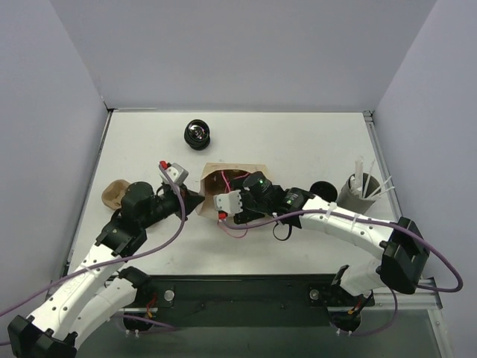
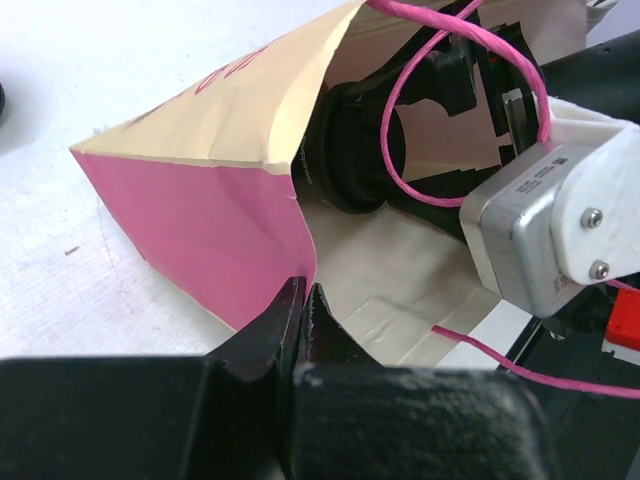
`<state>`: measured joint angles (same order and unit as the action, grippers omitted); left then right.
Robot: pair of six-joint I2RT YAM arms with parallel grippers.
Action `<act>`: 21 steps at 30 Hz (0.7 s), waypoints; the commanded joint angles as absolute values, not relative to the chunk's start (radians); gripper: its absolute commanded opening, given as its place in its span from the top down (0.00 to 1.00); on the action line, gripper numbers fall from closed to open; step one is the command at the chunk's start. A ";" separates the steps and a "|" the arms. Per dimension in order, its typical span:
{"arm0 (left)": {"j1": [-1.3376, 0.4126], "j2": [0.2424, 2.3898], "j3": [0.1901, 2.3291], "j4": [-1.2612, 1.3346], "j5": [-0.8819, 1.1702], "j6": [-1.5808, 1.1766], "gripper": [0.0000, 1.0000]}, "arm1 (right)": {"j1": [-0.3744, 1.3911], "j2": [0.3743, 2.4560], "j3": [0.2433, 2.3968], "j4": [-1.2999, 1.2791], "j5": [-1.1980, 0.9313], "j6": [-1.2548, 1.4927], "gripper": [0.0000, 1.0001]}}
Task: Pack the takeout coffee
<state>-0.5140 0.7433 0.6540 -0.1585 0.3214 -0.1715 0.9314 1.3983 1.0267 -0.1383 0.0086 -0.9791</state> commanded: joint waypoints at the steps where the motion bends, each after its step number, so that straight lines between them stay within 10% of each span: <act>1: -0.511 0.701 0.611 -0.080 0.342 -0.212 1.00 | 0.948 1.387 1.000 -0.045 0.092 -1.041 0.75; 21: -0.511 0.658 0.548 0.035 0.403 -0.311 1.00 | 0.920 1.482 1.069 -0.018 0.158 -1.120 0.75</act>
